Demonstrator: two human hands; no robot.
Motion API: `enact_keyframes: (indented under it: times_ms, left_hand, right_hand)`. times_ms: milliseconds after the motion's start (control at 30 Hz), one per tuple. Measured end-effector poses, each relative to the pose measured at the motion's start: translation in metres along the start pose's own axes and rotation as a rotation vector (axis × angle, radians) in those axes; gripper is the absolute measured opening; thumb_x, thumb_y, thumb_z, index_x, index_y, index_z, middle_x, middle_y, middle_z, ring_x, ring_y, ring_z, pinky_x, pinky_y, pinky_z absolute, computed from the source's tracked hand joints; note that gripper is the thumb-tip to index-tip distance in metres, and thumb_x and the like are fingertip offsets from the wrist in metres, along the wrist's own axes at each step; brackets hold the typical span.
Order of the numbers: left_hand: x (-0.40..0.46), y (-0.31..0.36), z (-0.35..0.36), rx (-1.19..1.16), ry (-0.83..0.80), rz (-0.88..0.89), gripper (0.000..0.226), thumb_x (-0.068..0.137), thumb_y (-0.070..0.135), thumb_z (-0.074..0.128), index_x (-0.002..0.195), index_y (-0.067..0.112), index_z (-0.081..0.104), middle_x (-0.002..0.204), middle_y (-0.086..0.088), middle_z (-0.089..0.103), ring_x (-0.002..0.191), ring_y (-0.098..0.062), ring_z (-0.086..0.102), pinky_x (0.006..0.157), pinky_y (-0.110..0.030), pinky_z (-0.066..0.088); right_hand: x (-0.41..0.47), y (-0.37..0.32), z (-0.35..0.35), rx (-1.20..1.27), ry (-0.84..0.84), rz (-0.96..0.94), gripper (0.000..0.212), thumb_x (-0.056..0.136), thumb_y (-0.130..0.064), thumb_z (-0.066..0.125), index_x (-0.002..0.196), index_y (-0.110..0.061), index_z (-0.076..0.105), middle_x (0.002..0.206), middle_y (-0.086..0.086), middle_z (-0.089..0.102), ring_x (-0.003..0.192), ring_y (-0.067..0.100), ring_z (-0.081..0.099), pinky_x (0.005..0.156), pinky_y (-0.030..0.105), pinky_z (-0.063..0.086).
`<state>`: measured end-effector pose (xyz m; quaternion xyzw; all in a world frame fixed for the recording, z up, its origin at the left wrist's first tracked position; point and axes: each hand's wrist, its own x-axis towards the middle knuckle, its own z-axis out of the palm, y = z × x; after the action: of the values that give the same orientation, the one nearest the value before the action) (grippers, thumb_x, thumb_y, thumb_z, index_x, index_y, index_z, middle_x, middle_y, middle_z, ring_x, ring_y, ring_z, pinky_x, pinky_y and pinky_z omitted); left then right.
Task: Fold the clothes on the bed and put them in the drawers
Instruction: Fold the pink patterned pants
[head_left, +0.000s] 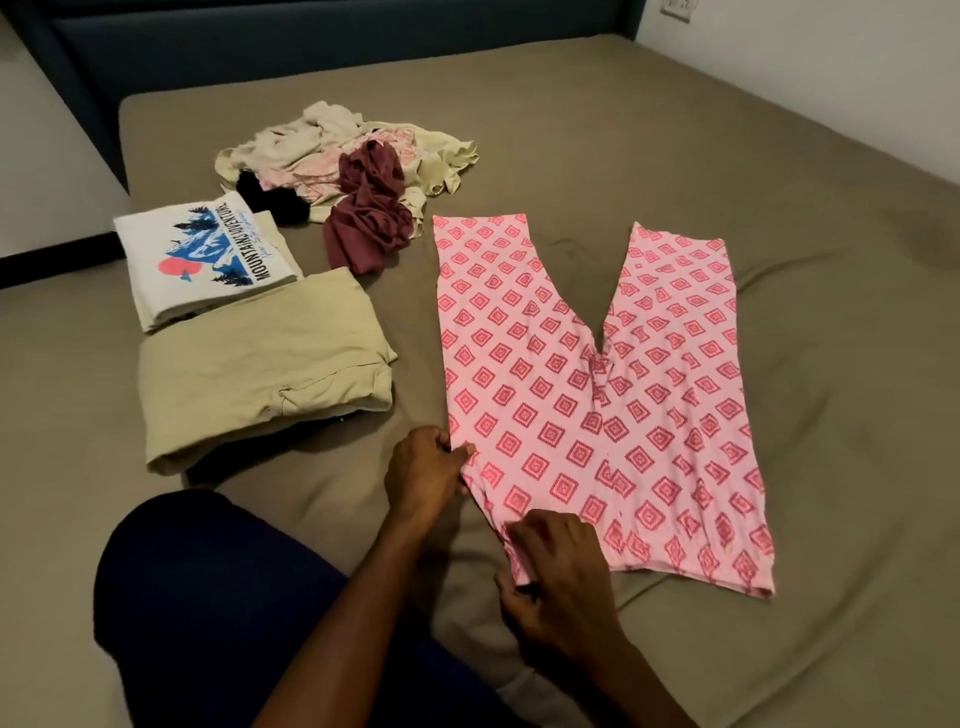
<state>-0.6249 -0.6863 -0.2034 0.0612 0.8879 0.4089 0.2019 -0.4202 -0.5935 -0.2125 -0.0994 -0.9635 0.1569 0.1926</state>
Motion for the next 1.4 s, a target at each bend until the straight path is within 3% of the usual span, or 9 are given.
enact_keyframes:
  times_ms: [167,333,467,567,667,833,1000,1133,1400]
  left_hand:
    - [0.004,-0.003,0.000,0.137,0.079,0.003,0.030,0.085,0.049,0.078,0.080,0.023,0.065,0.062,0.008,0.071,0.055,-0.010,0.070,0.071,-0.038,0.060]
    - [0.008,0.005,0.007,0.160,0.116,0.053,0.043,0.082,0.064,0.073,0.079,0.022,0.064,0.074,0.006,0.070,0.068,-0.017,0.068,0.065,-0.033,0.054]
    - [0.026,0.024,0.010,-0.128,0.061,-0.014,0.031,0.084,0.048,0.078,0.082,0.018,0.073,0.084,0.003,0.076,0.072,-0.020,0.073,0.068,-0.039,0.062]
    - [0.036,0.056,0.017,-0.441,0.011,-0.058,0.011,0.088,0.014,0.076,0.081,0.006,0.072,0.091,-0.013,0.078,0.069,-0.026,0.072,0.053,-0.030,0.055]
    - [0.038,0.114,0.030,-0.556,-0.050,0.047,0.010,0.087,0.004,0.072,0.096,0.000,0.071,0.091,-0.018,0.076,0.064,-0.025,0.067,0.046,-0.024,0.046]
    - [0.022,0.226,0.109,-0.375,-0.205,0.318,0.016,0.085,0.007,0.075,0.096,0.011,0.063,0.091,-0.015,0.072,0.066,-0.025,0.069,0.057,-0.033,0.058]
    - [0.001,0.249,0.228,-0.023,-0.347,0.446,0.027,0.077,0.024,0.082,0.091,0.004,0.072,0.087,-0.013,0.076,0.080,-0.030,0.074,0.074,-0.044,0.061]
    - [-0.017,0.226,0.283,0.176,-0.401,0.500,0.033,0.078,0.027,0.079,0.098,0.003,0.066,0.094,-0.017,0.073,0.091,-0.035,0.071,0.078,-0.042,0.057]
    - [-0.054,0.183,0.216,0.189,-0.299,0.731,0.060,0.086,0.037,0.080,0.139,0.019,0.056,0.094,0.003,0.075,0.087,-0.014,0.071,0.079,-0.032,0.057]
  right_hand:
    - [0.003,-0.015,0.001,-0.227,-0.159,-0.003,0.041,0.066,-0.037,0.076,0.100,-0.016,0.070,0.091,0.005,0.065,0.075,0.025,0.061,0.062,0.036,0.052]
    - [0.020,-0.020,-0.005,-0.275,-0.241,0.042,0.032,0.050,-0.027,0.092,0.075,-0.019,0.073,0.072,0.003,0.063,0.057,0.021,0.059,0.041,0.028,0.040]
    - [0.030,-0.011,-0.021,0.038,-0.168,0.247,0.012,0.084,-0.032,0.074,0.091,-0.024,0.079,0.090,-0.001,0.068,0.080,0.019,0.065,0.061,0.029,0.040]
    - [0.036,0.006,-0.046,0.405,0.012,0.494,0.009,0.079,-0.029,0.082,0.088,-0.025,0.081,0.088,-0.008,0.074,0.078,0.010,0.068,0.073,0.030,0.053]
    - [0.040,0.040,-0.070,0.705,0.224,0.702,0.014,0.073,-0.010,0.088,0.072,-0.019,0.078,0.071,-0.007,0.075,0.065,0.007,0.069,0.067,0.027,0.054]
    - [0.014,0.103,-0.114,0.976,0.501,0.989,0.016,0.077,0.005,0.082,0.070,-0.007,0.074,0.068,0.007,0.071,0.062,0.016,0.063,0.056,0.036,0.055]
    - [-0.043,0.156,-0.119,0.431,0.465,1.156,0.011,0.071,-0.019,0.088,0.070,-0.024,0.078,0.066,-0.006,0.074,0.067,0.018,0.071,0.064,0.035,0.055]
    - [-0.067,0.163,-0.112,0.427,0.461,1.154,0.009,0.074,-0.019,0.088,0.073,-0.023,0.080,0.064,-0.010,0.072,0.063,0.008,0.067,0.061,0.028,0.050]
    - [-0.069,0.178,-0.092,0.588,0.467,1.162,0.014,0.077,-0.015,0.084,0.067,-0.017,0.074,0.060,-0.001,0.069,0.060,0.027,0.065,0.064,0.044,0.055]
